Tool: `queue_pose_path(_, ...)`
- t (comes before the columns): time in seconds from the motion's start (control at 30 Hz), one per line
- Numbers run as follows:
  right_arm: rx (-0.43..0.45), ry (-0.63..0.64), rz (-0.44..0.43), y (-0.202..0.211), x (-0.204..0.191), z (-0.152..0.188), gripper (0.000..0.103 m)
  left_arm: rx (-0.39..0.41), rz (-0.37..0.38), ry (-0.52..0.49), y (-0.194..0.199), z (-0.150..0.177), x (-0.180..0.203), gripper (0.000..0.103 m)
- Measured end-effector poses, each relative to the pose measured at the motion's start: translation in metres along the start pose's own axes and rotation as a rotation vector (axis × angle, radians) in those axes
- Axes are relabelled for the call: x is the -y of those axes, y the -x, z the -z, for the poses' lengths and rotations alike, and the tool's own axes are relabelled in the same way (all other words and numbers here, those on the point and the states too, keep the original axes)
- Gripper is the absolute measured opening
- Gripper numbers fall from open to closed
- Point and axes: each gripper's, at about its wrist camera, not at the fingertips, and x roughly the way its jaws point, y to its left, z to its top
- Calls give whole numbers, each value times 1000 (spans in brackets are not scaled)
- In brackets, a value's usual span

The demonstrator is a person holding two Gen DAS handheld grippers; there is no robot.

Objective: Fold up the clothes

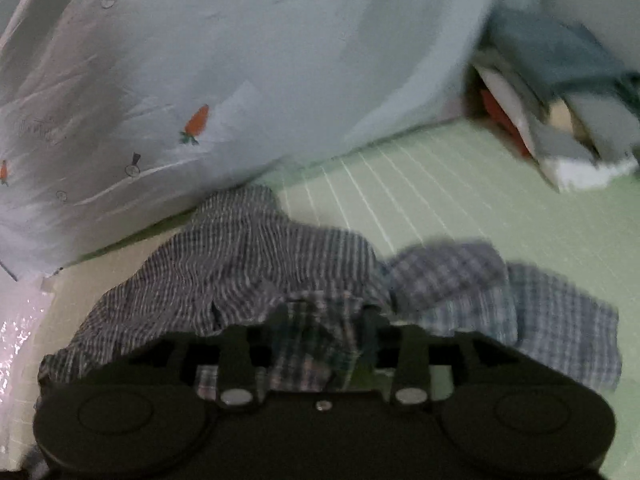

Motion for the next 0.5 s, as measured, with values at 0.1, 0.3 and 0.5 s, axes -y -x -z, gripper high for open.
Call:
queue_pose_path(0.1,-45,0,53,3,4,24,62,-29,11,7,-6,12,-1,40)
queue_pose_path(0.3,-141,10,166,6,11,73,95,-67,12,1,-12,26,-4,52)
queue_pose_path(0.5,-274,175,154,-9,-21,102,100,-83,6,-16,-17,29,-7,64)
